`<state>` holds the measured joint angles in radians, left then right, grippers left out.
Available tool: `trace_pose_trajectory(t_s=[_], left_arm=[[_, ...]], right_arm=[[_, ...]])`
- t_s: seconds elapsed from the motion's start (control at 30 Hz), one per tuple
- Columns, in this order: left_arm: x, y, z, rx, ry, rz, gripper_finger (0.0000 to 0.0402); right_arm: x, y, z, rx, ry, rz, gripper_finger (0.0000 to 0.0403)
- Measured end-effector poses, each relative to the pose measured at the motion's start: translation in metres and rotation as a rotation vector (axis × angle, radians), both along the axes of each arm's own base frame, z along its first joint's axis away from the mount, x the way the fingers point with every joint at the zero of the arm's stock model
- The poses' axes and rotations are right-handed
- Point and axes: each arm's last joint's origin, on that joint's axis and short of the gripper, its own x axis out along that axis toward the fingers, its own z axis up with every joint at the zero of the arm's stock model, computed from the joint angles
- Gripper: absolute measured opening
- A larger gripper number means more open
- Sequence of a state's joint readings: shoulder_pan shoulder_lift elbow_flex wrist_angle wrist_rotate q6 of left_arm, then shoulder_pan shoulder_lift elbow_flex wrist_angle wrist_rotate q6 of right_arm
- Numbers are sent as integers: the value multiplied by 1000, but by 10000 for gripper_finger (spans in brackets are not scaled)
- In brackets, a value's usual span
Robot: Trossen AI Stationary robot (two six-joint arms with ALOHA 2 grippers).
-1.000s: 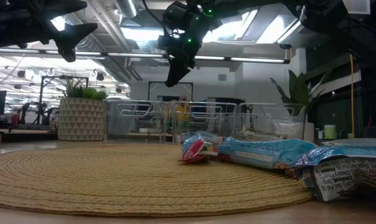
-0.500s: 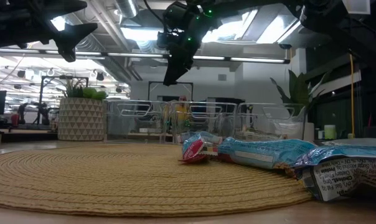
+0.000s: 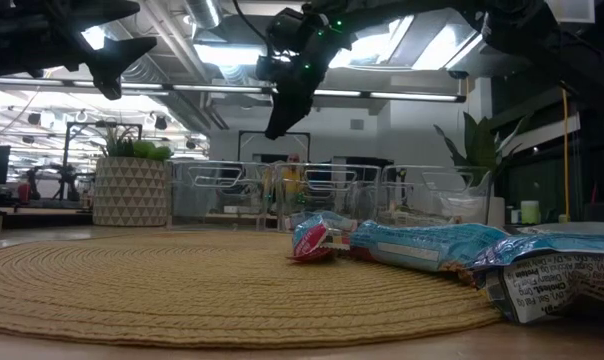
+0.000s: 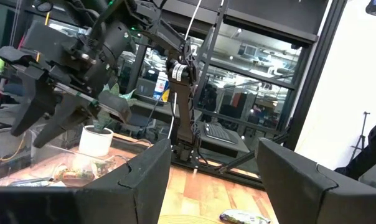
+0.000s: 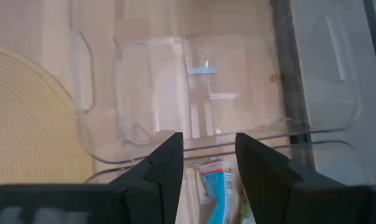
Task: Pick and place Granola Bars by type
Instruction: Put the red granola bar into the middle transparent bin
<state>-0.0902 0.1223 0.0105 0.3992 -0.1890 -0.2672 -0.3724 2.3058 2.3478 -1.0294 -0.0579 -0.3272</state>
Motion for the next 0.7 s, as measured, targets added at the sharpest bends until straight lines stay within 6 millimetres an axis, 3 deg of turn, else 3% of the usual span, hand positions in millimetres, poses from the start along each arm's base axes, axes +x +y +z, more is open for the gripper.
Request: trace_pose_trajectory(t_s=[0.33, 0.7], left_arm=[[0, 0, 0, 0, 0, 0, 226], [0, 0, 0, 0, 0, 0, 226]], right_arm=[[0, 4, -1, 50, 0, 25, 149], [3, 24, -3, 62, 41, 71, 149]])
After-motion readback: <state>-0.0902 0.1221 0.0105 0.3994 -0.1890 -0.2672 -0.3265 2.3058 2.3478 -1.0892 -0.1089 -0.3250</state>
